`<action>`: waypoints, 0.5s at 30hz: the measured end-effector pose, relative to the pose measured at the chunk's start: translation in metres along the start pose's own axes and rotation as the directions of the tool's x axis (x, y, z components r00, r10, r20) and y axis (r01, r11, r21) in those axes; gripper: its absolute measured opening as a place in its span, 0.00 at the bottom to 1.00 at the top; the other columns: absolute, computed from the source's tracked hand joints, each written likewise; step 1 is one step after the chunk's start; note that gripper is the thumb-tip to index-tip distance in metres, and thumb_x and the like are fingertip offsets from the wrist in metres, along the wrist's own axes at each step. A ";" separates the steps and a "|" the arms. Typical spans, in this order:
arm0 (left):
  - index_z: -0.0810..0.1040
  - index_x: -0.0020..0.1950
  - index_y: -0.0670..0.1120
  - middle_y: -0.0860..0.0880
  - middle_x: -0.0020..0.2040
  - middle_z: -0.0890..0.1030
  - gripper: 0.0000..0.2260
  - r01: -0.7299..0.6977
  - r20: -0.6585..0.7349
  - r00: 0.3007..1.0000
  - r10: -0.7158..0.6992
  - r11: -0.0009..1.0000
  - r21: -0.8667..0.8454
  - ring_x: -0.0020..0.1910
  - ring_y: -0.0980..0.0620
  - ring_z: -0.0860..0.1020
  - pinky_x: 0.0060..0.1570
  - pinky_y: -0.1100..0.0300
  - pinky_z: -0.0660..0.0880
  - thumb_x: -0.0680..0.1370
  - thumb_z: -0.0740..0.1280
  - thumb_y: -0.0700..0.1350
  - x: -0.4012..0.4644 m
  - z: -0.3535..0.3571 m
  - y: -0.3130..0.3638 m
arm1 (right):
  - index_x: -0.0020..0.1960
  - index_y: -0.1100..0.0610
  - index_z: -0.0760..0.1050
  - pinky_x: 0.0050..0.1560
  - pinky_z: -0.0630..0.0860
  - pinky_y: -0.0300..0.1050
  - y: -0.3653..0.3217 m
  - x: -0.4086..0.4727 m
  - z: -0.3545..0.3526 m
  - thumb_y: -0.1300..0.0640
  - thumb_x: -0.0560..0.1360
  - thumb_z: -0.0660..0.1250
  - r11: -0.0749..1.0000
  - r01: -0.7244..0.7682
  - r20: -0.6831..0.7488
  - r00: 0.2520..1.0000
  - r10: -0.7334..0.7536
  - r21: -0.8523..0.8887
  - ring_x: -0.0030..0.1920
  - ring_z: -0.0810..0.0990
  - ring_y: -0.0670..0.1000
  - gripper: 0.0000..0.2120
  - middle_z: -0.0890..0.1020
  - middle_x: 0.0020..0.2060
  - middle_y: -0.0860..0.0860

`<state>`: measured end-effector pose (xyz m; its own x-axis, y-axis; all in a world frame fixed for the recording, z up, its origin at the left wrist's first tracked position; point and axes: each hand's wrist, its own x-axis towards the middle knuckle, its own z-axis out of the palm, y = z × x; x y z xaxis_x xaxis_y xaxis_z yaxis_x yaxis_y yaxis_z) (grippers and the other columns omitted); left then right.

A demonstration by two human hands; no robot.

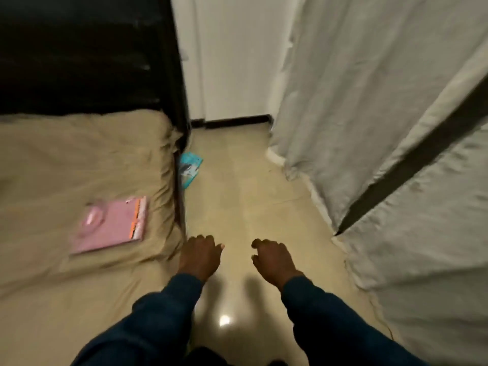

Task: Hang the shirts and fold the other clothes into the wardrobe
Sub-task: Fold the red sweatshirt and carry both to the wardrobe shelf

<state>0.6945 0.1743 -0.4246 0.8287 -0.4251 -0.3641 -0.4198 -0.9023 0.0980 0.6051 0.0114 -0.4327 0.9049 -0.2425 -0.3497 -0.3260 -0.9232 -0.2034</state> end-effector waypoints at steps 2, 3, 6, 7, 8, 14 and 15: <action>0.77 0.61 0.46 0.45 0.59 0.80 0.18 -0.163 -0.072 0.984 0.164 0.987 0.014 0.58 0.45 0.78 0.56 0.54 0.71 0.84 0.55 0.56 0.004 -0.019 0.044 | 0.70 0.56 0.70 0.59 0.68 0.48 0.041 -0.027 -0.017 0.59 0.82 0.56 0.995 -0.093 -0.121 0.988 0.096 0.027 0.60 0.77 0.57 0.17 0.78 0.62 0.54; 0.78 0.61 0.47 0.46 0.58 0.81 0.15 -0.243 -0.101 0.965 0.242 0.970 0.007 0.57 0.45 0.78 0.55 0.54 0.72 0.84 0.57 0.54 0.003 -0.026 0.066 | 0.70 0.55 0.70 0.59 0.68 0.48 0.060 -0.042 -0.026 0.62 0.81 0.57 0.988 -0.136 -0.183 0.972 0.147 0.075 0.61 0.76 0.56 0.18 0.78 0.63 0.54; 0.79 0.59 0.53 0.52 0.55 0.81 0.12 -0.462 -0.089 0.884 0.460 0.887 -0.008 0.52 0.51 0.80 0.46 0.60 0.72 0.82 0.59 0.41 -0.012 -0.039 0.135 | 0.70 0.54 0.72 0.64 0.65 0.37 0.118 -0.107 -0.052 0.67 0.79 0.57 0.953 -0.204 -0.357 0.892 0.276 0.225 0.69 0.71 0.53 0.22 0.71 0.71 0.49; 0.79 0.58 0.55 0.53 0.54 0.79 0.13 -0.535 -0.062 0.843 0.534 0.845 -0.002 0.50 0.52 0.79 0.43 0.62 0.71 0.82 0.59 0.40 -0.022 -0.039 0.162 | 0.69 0.53 0.74 0.62 0.64 0.33 0.138 -0.137 -0.057 0.66 0.80 0.58 0.923 -0.254 -0.400 0.844 0.357 0.289 0.69 0.71 0.51 0.21 0.70 0.71 0.47; 0.78 0.58 0.56 0.54 0.54 0.79 0.13 -0.604 -0.051 0.796 0.603 0.797 -0.011 0.50 0.53 0.79 0.42 0.62 0.69 0.81 0.59 0.40 -0.034 -0.036 0.186 | 0.67 0.52 0.75 0.58 0.64 0.31 0.152 -0.166 -0.060 0.65 0.80 0.58 0.896 -0.295 -0.443 0.790 0.424 0.331 0.67 0.73 0.50 0.19 0.73 0.68 0.46; 0.74 0.63 0.57 0.60 0.61 0.77 0.10 -0.877 -0.015 0.459 0.888 0.450 -0.169 0.58 0.59 0.75 0.47 0.65 0.68 0.82 0.63 0.49 -0.128 -0.013 0.296 | 0.56 0.51 0.81 0.46 0.78 0.46 0.198 -0.302 -0.043 0.67 0.71 0.67 0.704 -0.592 -0.500 0.505 0.703 0.392 0.50 0.83 0.53 0.18 0.84 0.48 0.48; 0.74 0.63 0.58 0.61 0.62 0.77 0.10 -0.901 0.010 0.398 0.917 0.393 -0.182 0.59 0.59 0.75 0.48 0.65 0.68 0.82 0.63 0.50 -0.144 -0.009 0.303 | 0.53 0.51 0.82 0.43 0.79 0.45 0.195 -0.319 -0.034 0.66 0.68 0.69 0.659 -0.613 -0.489 0.453 0.745 0.436 0.46 0.83 0.53 0.17 0.84 0.45 0.48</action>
<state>0.4514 -0.0387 -0.3342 -0.0588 -0.9962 -0.0642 -0.8446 0.0153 0.5352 0.2618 -0.1017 -0.3292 0.3004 -0.9438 0.1378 -0.8888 -0.3294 -0.3187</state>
